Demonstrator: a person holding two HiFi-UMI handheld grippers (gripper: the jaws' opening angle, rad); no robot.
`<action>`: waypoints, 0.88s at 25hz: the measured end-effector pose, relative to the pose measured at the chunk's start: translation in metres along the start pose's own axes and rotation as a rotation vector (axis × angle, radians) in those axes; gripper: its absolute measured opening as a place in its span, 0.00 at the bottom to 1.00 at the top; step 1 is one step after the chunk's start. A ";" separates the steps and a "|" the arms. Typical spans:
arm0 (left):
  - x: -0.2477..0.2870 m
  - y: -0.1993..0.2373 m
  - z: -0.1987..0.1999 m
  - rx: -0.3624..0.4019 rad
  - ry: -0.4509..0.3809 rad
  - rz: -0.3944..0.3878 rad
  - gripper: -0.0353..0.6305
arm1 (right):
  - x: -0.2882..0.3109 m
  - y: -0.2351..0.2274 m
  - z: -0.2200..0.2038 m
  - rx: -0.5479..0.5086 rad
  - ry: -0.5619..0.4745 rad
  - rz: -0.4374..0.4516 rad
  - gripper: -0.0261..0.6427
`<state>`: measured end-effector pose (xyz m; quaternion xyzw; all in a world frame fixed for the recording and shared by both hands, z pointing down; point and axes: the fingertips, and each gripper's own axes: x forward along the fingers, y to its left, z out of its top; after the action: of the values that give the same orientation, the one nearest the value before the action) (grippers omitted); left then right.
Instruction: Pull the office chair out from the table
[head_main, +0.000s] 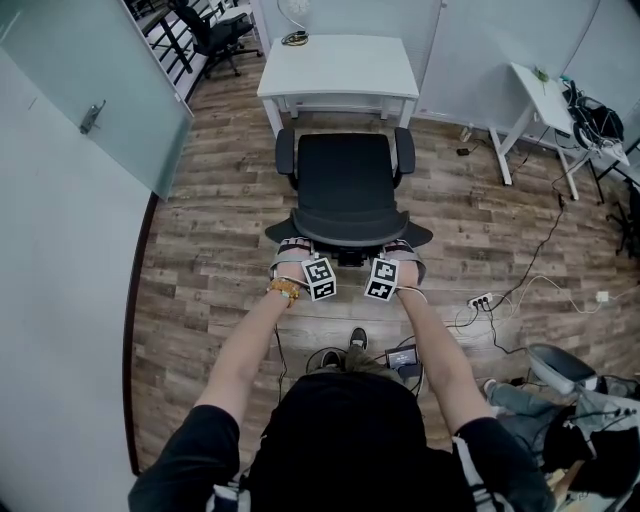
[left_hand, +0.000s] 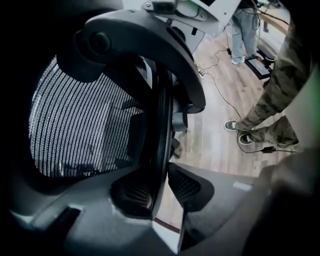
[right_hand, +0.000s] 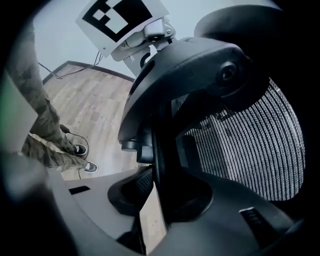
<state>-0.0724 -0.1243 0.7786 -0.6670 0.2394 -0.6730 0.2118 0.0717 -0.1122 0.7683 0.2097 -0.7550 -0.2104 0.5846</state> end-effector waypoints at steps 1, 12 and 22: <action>-0.001 -0.002 -0.001 0.000 0.002 0.000 0.21 | -0.001 0.003 0.001 0.003 0.001 -0.002 0.16; -0.016 -0.016 -0.005 0.015 -0.024 0.011 0.21 | -0.013 0.019 0.007 0.026 0.025 0.001 0.16; -0.025 -0.030 -0.008 0.037 -0.033 0.006 0.21 | -0.022 0.034 0.011 0.061 0.071 -0.003 0.16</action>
<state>-0.0791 -0.0848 0.7768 -0.6732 0.2255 -0.6656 0.2300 0.0636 -0.0716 0.7675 0.2360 -0.7396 -0.1804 0.6040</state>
